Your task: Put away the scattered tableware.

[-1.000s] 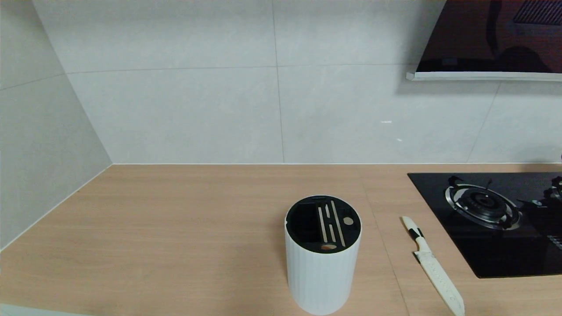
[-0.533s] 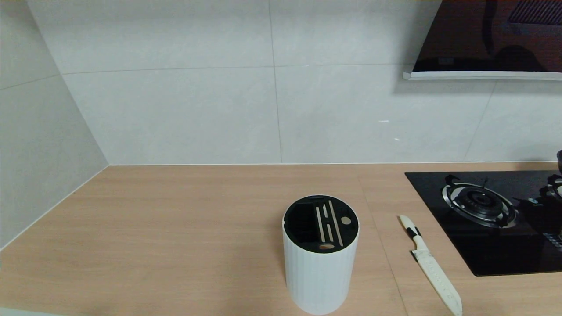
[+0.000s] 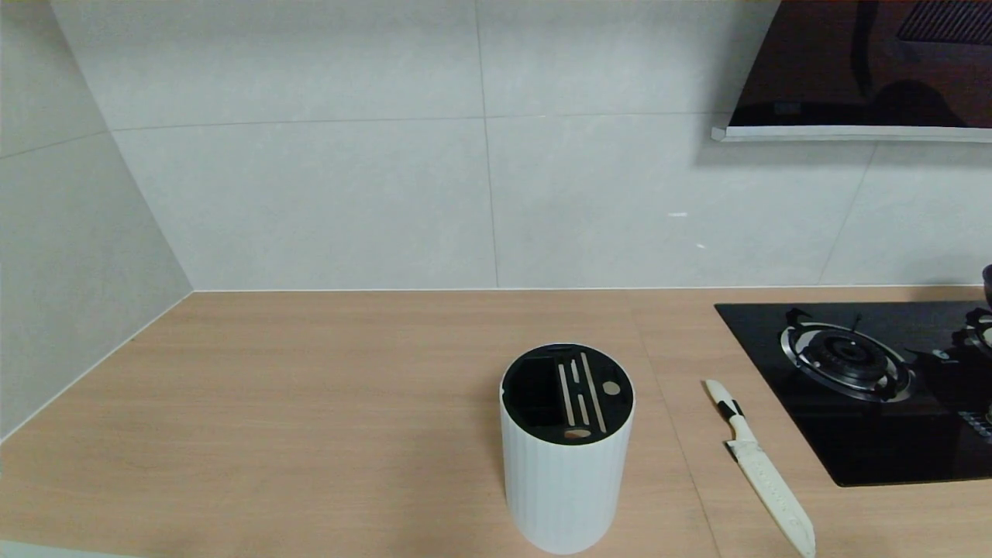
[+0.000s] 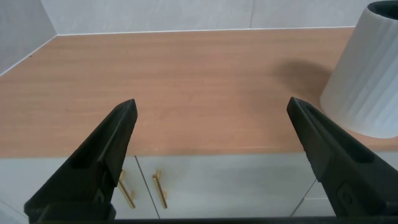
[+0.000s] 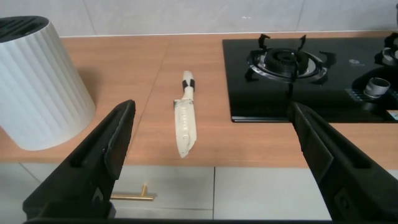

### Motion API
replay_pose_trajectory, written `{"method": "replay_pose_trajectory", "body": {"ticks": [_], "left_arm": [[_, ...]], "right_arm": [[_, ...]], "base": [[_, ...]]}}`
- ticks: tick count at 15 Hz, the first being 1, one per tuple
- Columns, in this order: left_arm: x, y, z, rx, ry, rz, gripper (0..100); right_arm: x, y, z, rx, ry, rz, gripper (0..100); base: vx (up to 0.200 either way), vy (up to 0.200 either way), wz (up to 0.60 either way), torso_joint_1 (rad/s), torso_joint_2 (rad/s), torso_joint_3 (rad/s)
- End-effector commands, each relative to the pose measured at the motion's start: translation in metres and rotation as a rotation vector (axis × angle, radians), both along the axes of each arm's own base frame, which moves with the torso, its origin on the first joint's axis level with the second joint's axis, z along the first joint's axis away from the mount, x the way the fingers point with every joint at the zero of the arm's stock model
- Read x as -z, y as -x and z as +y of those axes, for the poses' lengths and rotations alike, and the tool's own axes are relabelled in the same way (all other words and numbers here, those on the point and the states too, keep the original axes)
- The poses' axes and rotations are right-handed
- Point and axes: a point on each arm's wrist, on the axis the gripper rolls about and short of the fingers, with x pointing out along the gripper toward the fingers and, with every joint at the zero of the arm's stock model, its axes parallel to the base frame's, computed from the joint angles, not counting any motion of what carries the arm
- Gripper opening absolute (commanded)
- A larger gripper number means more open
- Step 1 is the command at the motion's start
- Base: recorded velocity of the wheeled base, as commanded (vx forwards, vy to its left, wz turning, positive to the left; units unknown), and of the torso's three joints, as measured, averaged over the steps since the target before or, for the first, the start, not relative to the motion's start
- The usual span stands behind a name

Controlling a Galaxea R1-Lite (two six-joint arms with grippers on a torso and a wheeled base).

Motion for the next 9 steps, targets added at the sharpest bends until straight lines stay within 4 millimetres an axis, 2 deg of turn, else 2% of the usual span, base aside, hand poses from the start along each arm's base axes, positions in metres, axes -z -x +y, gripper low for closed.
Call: {"method": "replay_pose_trajectory", "body": {"ticks": [1, 6, 8, 9], "left_arm": [[0.000, 0.000, 0.000, 0.000, 0.000, 0.001, 100], [0.000, 0.000, 0.000, 0.000, 0.000, 0.001, 100], [0.000, 0.000, 0.000, -0.001, 0.000, 0.001, 100], [0.000, 0.000, 0.000, -0.001, 0.000, 0.001, 100]], "right_arm": [[0.000, 0.000, 0.000, -0.002, 0.004, 0.001, 100], [0.000, 0.000, 0.000, 0.004, 0.023, 0.001, 100], [-0.020, 0.004, 0.000, -0.010, 0.021, -0.114, 100], [-0.032, 0.004, 0.001, -0.040, 0.017, -0.108, 100]], "base": [[0.000, 0.000, 0.00, 0.000, 0.00, 0.000], [0.000, 0.000, 0.00, 0.000, 0.00, 0.000], [0.000, 0.000, 0.00, 0.000, 0.00, 0.000], [0.000, 0.000, 0.00, 0.000, 0.00, 0.000]]}}
